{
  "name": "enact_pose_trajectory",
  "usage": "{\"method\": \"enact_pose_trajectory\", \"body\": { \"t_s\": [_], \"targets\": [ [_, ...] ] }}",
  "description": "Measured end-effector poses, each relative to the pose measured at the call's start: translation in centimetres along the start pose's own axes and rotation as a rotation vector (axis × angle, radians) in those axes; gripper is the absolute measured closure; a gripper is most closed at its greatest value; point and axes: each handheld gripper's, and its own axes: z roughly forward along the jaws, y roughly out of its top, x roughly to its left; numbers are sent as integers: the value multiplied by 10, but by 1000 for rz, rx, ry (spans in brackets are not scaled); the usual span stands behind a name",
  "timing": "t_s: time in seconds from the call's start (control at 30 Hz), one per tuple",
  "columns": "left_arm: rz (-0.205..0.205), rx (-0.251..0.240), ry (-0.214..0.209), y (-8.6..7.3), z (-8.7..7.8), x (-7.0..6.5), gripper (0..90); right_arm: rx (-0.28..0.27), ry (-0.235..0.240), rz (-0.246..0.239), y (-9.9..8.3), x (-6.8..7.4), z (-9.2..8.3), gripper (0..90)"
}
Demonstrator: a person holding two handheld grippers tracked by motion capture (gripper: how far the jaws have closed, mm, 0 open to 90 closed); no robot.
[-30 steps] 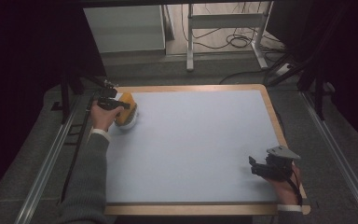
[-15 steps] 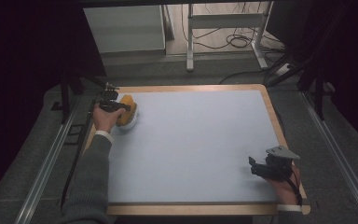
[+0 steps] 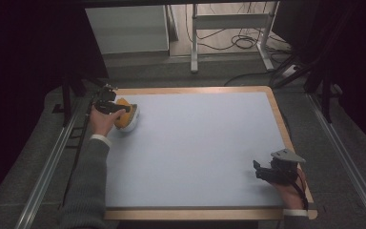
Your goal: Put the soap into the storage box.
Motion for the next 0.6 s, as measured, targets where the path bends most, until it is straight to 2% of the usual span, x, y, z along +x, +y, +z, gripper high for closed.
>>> {"method": "enact_pose_trajectory", "body": {
  "t_s": [0.1, 0.17, 0.3, 0.43, 0.6],
  "targets": [
    [15, -32, -12, -2, -8, -1, 263, 2, -1, 1, 0, 0, 0, 86],
    [30, -32, -15, -3, -12, -1, 251, 2, -1, 2, 0, 0, 0, 86],
    [66, -95, -42, -8, -32, -10, 253, 0, -1, -2, 0, 1, 0, 86],
    [94, -135, -138, -15, -48, -19, 252, 1, -1, -3, 0, 1, 1, 86],
    [134, -117, -211, -32, -56, -30, 243, 2, 2, -7, 1, 2, 1, 86]
  ]
}}
